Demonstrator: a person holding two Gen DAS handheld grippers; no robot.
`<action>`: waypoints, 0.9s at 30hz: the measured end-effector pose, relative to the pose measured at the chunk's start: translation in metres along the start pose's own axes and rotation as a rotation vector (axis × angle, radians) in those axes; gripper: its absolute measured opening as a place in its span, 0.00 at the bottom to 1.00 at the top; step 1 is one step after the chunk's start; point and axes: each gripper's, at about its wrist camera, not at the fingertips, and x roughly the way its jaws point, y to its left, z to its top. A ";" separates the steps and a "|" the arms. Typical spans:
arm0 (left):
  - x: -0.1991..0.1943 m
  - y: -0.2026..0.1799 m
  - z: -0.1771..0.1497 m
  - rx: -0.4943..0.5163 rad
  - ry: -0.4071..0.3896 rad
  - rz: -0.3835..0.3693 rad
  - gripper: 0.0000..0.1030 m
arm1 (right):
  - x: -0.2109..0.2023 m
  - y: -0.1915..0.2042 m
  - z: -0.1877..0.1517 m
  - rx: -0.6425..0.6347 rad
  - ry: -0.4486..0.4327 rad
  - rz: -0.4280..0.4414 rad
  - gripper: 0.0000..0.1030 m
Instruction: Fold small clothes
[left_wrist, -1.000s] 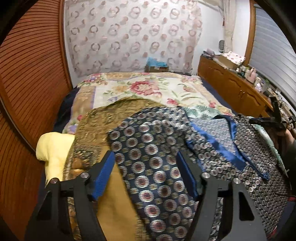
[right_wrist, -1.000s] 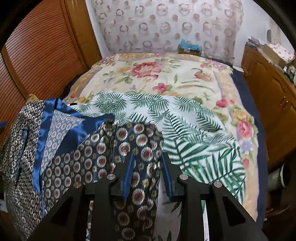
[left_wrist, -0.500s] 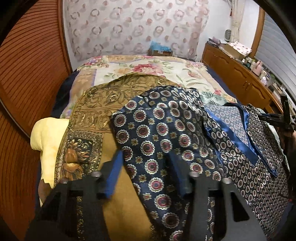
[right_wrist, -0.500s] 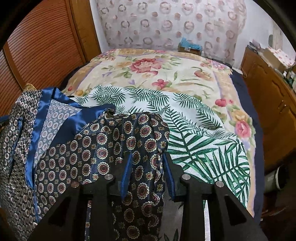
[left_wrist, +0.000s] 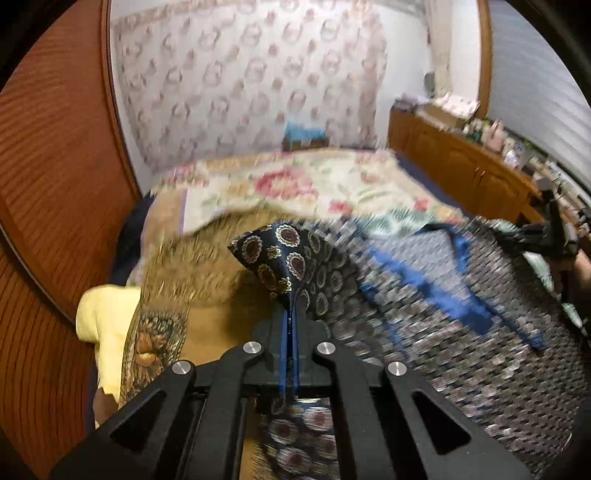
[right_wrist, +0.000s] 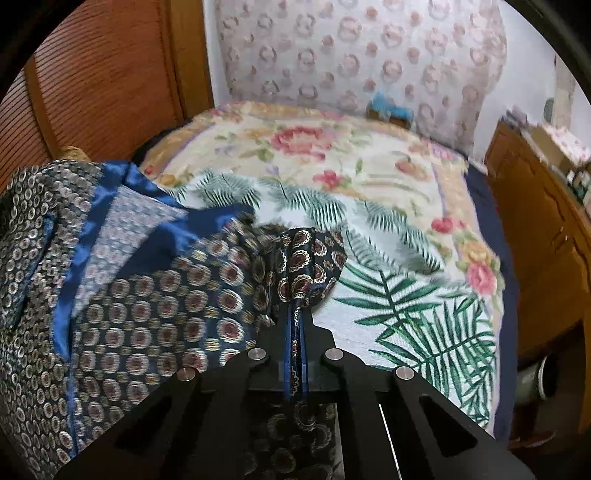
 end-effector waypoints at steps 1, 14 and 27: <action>-0.006 -0.003 0.001 0.004 -0.014 -0.008 0.02 | -0.010 0.003 0.000 0.003 -0.031 0.003 0.03; -0.130 -0.074 -0.048 0.069 -0.151 -0.135 0.02 | -0.183 0.040 -0.081 0.016 -0.247 0.081 0.02; -0.199 -0.058 -0.176 -0.032 -0.066 -0.082 0.02 | -0.290 0.052 -0.251 0.083 -0.181 0.142 0.02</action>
